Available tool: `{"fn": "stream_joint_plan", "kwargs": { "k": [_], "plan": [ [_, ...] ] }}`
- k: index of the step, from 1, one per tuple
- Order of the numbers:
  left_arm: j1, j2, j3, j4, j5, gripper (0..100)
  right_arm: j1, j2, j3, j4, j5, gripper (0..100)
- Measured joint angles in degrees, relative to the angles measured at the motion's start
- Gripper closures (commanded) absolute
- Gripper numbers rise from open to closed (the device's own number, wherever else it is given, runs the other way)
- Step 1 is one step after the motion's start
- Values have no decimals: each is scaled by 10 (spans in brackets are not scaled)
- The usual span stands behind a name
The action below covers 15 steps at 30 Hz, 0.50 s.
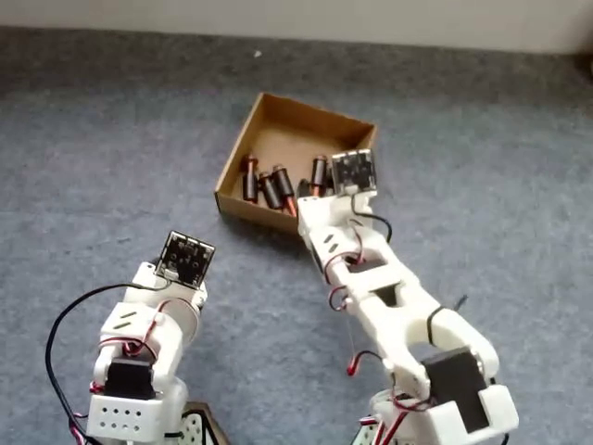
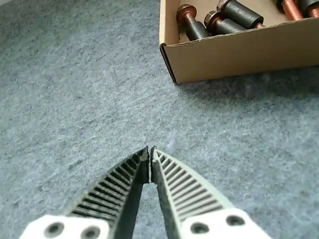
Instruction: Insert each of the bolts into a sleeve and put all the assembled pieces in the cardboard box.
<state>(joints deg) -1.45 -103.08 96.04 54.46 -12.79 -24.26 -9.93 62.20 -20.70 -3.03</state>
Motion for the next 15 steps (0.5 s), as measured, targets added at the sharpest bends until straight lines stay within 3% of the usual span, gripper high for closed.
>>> {"fn": "stream_joint_plan", "kwargs": {
  "k": [7, 15],
  "plan": [
    [0, 0, 0, 0, 0, 947, 0, -209, 161, 2, 0, 861],
    [0, 0, 0, 0, 0, 947, 9, -496, 272, 169, 17, 861]
  ]
}}
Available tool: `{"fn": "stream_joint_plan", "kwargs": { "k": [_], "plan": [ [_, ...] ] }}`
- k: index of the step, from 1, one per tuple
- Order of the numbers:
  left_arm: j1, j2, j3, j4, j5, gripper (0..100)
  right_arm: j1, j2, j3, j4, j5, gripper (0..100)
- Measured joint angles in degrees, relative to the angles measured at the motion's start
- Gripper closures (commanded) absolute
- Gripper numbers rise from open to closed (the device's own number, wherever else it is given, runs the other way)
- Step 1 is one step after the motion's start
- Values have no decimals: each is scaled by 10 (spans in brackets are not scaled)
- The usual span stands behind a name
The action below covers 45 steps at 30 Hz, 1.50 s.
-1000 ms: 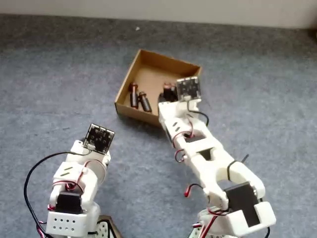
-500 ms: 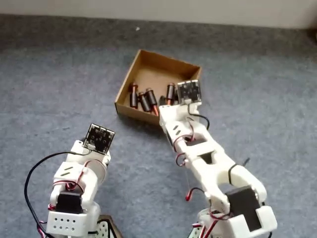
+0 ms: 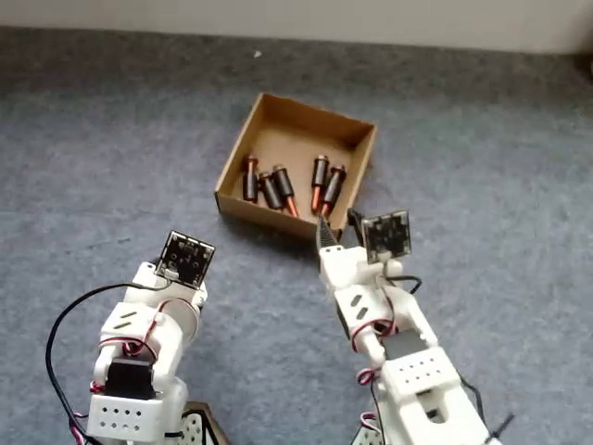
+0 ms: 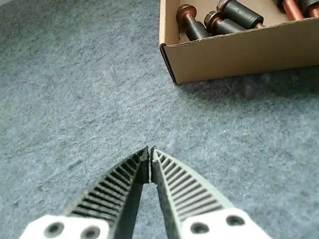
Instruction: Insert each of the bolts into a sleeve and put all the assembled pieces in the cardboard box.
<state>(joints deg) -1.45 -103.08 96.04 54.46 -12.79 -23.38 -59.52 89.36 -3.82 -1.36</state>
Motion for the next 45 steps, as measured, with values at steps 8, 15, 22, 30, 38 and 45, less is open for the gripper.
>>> {"fn": "stream_joint_plan", "kwargs": {
  "k": [8, 15, 22, 30, 38, 45],
  "plan": [
    [0, 0, 0, 0, 0, 947, 9, -309, 65, 200, 0, 861],
    [0, 0, 0, 0, 0, 951, 9, -436, 67, 313, 4, 861],
    [0, 0, 0, 0, 0, 987, 43, -435, 67, 358, 4, 998],
    [0, 0, 0, 0, 0, 993, 52, -435, 67, 444, 4, 995],
    [0, 0, 0, 0, 0, 993, 49, -435, 67, 568, 4, 995],
    [0, 0, 0, 0, 0, 993, 49, -435, 67, 623, 4, 995]
  ]
}}
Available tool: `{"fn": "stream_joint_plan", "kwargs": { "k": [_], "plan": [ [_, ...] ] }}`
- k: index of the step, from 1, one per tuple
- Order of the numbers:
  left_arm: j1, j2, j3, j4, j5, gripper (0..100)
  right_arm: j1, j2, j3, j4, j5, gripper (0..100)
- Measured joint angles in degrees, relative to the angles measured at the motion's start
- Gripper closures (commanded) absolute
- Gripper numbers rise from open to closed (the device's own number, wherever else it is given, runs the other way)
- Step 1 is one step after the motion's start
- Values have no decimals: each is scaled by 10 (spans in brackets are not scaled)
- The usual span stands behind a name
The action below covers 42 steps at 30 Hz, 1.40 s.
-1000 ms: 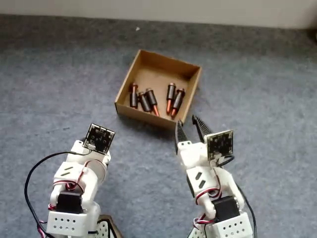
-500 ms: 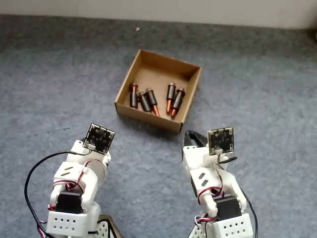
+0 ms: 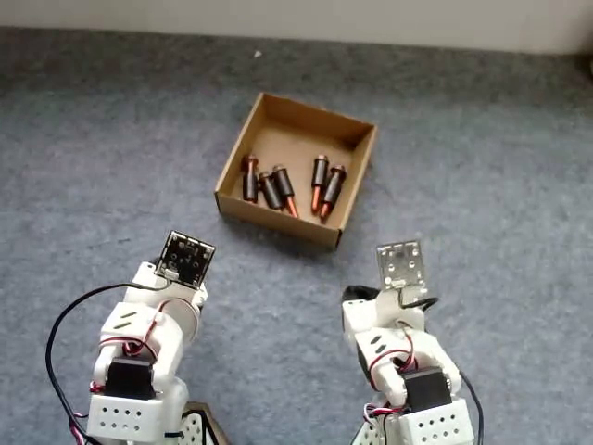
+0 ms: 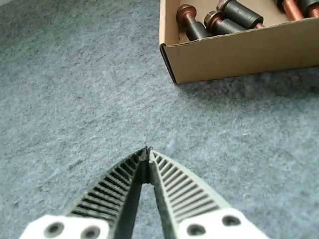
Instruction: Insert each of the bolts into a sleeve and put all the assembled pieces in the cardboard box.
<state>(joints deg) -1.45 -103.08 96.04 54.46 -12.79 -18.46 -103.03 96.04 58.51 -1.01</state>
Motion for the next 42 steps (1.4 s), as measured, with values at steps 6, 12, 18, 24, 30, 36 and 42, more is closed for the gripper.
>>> {"fn": "stream_joint_plan", "kwargs": {
  "k": [6, 12, 18, 24, 30, 36, 42],
  "plan": [
    [0, 0, 0, 0, 0, 993, 0, 0, 0, 61, 0, 995],
    [0, 0, 0, 16, 0, 993, 0, 0, 0, 96, 0, 995],
    [0, 0, 0, 111, 0, 993, 0, 0, 0, 96, 0, 995],
    [0, 0, 0, 185, 0, 993, 0, 0, 0, 96, 0, 995],
    [0, 0, 0, 196, 0, 993, 0, 0, 0, 96, 0, 995],
    [0, 0, 0, 196, 0, 993, 0, 0, 0, 96, 0, 995],
    [0, 0, 0, 196, 0, 993, 0, 0, 0, 96, 0, 995]
  ]
}}
